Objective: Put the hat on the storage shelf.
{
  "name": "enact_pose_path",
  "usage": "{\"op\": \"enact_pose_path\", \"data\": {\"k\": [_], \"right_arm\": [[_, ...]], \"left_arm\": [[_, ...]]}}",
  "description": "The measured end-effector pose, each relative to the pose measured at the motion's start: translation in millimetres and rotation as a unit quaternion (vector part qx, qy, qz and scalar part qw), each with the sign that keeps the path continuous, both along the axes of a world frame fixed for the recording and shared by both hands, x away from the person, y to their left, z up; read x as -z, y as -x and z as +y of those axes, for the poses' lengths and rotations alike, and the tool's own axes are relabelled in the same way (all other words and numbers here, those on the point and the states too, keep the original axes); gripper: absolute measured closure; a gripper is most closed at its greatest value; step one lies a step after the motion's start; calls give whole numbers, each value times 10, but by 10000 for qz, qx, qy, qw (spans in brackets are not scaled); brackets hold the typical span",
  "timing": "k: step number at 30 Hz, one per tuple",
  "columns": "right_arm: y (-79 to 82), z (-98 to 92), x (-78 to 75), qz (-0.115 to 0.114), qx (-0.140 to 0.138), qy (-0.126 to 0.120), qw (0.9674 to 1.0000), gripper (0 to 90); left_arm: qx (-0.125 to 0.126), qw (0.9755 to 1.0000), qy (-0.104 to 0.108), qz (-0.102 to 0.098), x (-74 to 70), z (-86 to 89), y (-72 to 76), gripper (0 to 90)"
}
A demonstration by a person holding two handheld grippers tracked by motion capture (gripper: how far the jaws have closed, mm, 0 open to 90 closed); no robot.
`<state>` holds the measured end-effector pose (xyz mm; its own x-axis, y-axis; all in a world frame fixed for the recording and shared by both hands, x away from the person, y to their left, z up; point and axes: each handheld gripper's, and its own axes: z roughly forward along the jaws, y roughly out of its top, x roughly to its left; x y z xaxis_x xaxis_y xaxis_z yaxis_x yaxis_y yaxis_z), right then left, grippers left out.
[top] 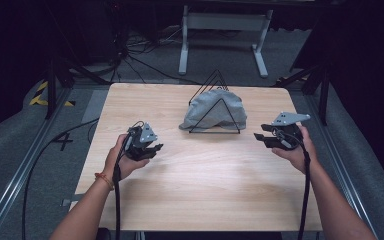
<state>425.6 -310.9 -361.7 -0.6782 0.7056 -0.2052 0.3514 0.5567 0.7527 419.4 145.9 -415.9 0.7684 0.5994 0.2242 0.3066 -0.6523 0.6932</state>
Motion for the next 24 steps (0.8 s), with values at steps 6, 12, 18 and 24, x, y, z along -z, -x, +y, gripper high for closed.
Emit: {"op": "enact_pose_path", "data": {"k": [6,12,18,24], "right_arm": [[202,-111,167,63,93,101,9999,495],[392,-238,391,181,202,181,9995,475],[572,-369,609,399,304,225,9985,431],[753,-544,708,429,523,102,9977,387]], "left_arm": [[-105,9999,-77,112,118,160,156,508],[-205,9989,-39,409,237,342,232,446],[-226,9963,272,786,306,509,259,335],[-59,9957,161,906,377,534,353,280]]}}
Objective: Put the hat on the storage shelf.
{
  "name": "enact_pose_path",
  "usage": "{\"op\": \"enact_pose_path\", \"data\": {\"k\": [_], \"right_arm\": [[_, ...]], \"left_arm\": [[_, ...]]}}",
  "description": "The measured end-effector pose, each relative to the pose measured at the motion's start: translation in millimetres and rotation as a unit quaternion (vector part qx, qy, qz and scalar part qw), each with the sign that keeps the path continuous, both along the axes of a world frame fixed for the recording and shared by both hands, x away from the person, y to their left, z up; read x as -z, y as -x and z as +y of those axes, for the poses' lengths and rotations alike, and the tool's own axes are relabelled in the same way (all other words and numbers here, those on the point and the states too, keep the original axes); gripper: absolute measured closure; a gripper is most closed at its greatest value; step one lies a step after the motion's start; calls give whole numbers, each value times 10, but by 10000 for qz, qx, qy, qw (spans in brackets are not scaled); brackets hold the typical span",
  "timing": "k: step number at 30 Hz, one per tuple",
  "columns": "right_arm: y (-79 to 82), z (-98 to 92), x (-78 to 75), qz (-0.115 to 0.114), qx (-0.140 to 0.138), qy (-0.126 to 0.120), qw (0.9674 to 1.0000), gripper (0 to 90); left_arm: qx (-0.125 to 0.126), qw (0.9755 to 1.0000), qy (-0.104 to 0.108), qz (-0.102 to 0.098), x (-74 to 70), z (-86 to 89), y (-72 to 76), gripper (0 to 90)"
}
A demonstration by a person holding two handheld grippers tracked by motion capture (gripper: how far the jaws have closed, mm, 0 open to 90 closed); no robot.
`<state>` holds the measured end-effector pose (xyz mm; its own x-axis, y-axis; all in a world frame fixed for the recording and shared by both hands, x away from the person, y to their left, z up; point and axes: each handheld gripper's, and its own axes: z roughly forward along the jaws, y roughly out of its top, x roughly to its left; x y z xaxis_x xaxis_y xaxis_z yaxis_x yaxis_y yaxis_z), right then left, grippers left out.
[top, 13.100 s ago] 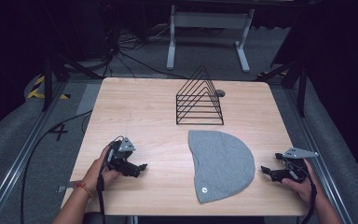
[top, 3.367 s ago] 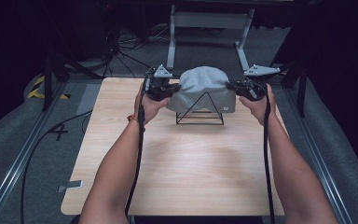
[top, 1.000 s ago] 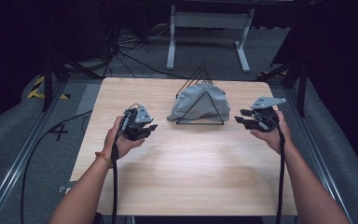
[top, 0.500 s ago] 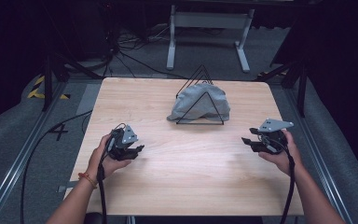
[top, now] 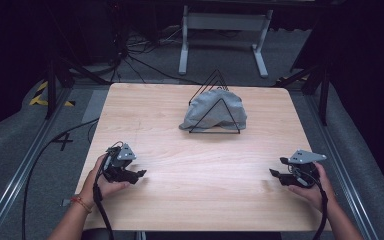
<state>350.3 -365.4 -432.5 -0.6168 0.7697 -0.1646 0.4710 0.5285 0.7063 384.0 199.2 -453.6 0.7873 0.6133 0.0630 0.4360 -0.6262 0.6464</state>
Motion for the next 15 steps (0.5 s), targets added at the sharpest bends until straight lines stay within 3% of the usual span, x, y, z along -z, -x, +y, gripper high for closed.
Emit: {"op": "enact_pose_path", "data": {"k": [5,7,10,13,15], "right_arm": [[149,-145,78,34,114,-26,9999,363],[203,-216,107,61,195,-103,9997,355],[265,-323,181,127,322,-195,9992,348],[297,-418,251,189,470,-195,9985,343],[315,-476,282,179,521,-363,9978,334]], "left_arm": [[0,9996,228,136,9,49,95,237],[-34,9997,228,69,42,59,132,242],[73,9999,93,123,126,48,194,242],[102,9997,213,100,180,59,245,240],[100,9994,313,111,199,77,269,237]]}}
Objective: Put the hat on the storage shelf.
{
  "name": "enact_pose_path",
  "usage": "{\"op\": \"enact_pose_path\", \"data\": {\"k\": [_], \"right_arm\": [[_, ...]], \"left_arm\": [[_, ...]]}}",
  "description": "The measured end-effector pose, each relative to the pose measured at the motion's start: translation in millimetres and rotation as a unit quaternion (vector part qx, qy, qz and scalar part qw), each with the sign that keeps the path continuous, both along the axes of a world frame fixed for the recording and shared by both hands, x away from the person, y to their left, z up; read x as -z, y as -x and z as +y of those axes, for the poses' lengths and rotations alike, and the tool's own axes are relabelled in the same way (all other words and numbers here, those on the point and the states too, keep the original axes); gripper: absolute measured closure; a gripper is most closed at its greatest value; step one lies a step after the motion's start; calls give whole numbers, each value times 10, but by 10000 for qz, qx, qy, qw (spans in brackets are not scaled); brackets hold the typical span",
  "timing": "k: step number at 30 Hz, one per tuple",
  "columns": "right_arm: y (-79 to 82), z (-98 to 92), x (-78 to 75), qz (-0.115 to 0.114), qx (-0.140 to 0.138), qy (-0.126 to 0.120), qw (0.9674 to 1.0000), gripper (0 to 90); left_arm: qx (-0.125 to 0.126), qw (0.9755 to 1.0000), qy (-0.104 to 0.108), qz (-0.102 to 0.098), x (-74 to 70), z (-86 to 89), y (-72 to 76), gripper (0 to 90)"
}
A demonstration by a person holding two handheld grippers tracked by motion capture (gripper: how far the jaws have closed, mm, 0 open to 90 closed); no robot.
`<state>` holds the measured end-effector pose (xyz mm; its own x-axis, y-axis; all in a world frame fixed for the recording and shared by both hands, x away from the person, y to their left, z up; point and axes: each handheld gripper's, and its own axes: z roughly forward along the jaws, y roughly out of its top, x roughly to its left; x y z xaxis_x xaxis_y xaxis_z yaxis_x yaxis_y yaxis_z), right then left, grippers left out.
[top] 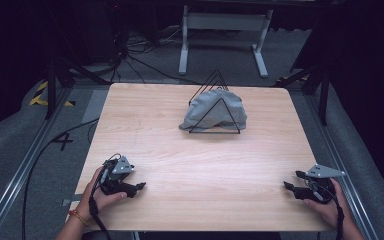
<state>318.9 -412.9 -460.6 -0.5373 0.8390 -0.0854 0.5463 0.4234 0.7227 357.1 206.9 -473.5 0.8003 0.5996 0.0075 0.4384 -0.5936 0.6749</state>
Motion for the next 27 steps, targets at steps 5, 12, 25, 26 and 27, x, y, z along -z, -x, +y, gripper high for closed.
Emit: {"op": "enact_pose_path", "data": {"k": [5,12,25,26,27], "right_arm": [[-13,-100,55,-25,54,-356,9994,316],[-13,-95,58,-31,37,-327,9995,294],[-18,-94,59,-22,62,-327,9994,278],[-20,-95,60,-26,65,-324,9994,276],[-21,-96,60,-29,64,-320,9995,274]], "left_arm": [[-53,9997,242,-60,59,81,85,207],[-236,9991,348,-112,81,84,139,203],[-229,9991,342,-107,80,85,138,200],[-230,9991,340,-110,80,86,138,201],[-228,9991,342,-107,80,86,138,201]]}}
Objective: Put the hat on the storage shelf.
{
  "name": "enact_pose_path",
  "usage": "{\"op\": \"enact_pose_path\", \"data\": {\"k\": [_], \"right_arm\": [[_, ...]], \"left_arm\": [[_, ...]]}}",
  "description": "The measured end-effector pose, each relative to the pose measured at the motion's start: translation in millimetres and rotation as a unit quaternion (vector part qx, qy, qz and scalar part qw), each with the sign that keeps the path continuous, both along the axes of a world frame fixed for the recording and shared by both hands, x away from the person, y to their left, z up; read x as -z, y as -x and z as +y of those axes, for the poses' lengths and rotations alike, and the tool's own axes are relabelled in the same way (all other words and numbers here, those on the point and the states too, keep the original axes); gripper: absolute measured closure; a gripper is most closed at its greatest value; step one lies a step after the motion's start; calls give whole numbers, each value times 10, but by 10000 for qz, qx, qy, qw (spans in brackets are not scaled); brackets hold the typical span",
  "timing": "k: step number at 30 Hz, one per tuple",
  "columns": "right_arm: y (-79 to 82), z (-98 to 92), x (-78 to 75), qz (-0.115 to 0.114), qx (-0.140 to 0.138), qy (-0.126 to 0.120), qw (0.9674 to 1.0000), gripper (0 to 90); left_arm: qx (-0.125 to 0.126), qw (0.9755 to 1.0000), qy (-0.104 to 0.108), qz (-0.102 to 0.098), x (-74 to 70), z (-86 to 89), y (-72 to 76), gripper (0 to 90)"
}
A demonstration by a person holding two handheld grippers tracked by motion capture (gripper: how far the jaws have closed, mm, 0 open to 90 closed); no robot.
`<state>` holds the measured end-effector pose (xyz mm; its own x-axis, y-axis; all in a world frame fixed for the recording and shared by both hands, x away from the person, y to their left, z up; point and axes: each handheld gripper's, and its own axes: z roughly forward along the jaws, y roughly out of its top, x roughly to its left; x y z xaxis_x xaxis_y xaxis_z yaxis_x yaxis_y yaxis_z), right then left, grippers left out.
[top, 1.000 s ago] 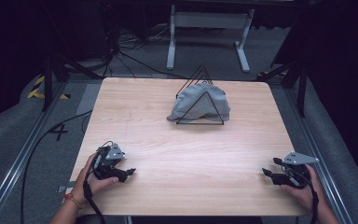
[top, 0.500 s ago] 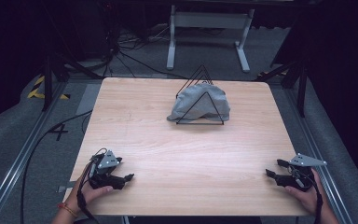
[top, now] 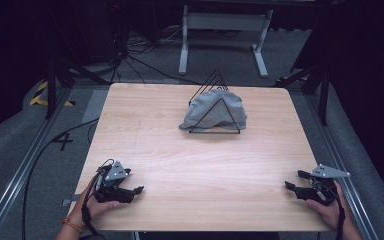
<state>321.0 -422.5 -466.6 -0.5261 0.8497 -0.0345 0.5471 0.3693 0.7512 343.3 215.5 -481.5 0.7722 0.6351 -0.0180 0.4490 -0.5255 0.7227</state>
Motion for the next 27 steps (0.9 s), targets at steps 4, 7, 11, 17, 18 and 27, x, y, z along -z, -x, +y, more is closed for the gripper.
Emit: {"op": "enact_pose_path", "data": {"k": [4,7,11,17,18,27], "right_arm": [[0,1,0,7,4,-7,10000,273],[-1,3,2,-1,12,-18,10000,272],[-3,2,2,1,13,-13,10000,270],[-3,2,2,0,13,-12,10000,270],[-3,2,2,0,13,-12,10000,270],[-1,1,2,3,43,-18,10000,267]], "left_arm": [[2,10000,5,0,1,-1,0,200],[29,10000,-2,-8,1,-1,-4,193],[70,10000,-21,-14,0,0,-9,189],[76,10000,-21,-13,1,-1,-9,186],[80,10000,-23,-12,0,-1,-9,185],[77,9999,-73,30,-5,-1,-23,161]]}}
